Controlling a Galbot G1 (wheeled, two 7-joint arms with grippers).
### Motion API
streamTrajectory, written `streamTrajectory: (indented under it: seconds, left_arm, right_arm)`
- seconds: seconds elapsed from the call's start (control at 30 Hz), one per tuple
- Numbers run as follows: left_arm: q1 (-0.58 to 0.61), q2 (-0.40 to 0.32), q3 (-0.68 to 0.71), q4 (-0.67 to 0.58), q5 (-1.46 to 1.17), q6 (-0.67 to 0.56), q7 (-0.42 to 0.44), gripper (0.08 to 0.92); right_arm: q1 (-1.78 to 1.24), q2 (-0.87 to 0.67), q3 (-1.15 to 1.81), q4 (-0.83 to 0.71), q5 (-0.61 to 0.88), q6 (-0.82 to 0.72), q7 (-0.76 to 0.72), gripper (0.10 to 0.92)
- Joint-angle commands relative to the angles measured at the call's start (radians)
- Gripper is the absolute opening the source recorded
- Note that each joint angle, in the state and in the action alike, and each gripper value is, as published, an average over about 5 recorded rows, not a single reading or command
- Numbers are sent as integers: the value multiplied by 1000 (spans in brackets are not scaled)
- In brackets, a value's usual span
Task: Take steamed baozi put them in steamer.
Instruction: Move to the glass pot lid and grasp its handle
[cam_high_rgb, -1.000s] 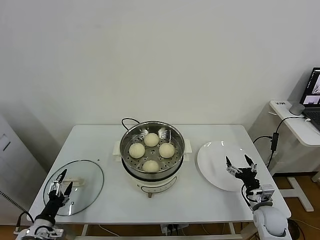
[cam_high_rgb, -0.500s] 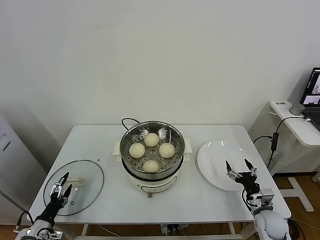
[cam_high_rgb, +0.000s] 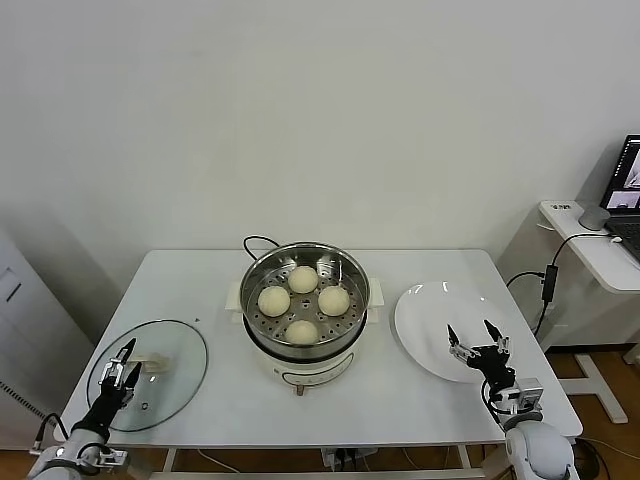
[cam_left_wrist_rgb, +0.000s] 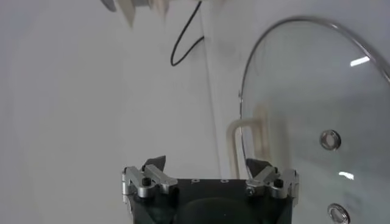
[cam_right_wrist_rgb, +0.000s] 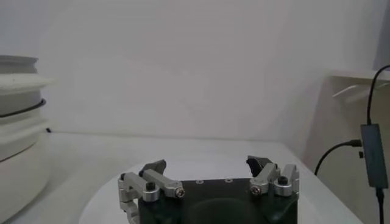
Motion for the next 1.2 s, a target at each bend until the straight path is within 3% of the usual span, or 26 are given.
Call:
streamTrajectory:
  seconds: [0.03, 0.3, 0.6, 0.9, 1.07, 1.2]
  left_arm:
    - [-54, -5, 11, 43, 3, -2, 1, 823]
    - [-72, -19, 18, 50, 7, -2, 2, 780]
    - [-58, -12, 15, 29, -11, -7, 2, 528]
    - [-39, 18, 0, -71, -90, -7, 41, 268]
    - [-33, 61, -4, -173, -203, 44, 109, 133]
    - [-35, 105, 1, -270, -290, 117, 187, 107]
  right_arm:
    - [-1, 1, -2, -3, -3, -1, 0, 823]
    - [-4, 1, 2, 0, -3, -1, -2, 823]
    - [-1, 2, 3, -1, -4, -4, -4, 823]
    - [4, 3, 1, -1, -7, -7, -5, 823]
    - [5, -1, 2, 0, -7, -8, -7, 823]
    - [9, -4, 1, 5, -4, -12, -9, 823]
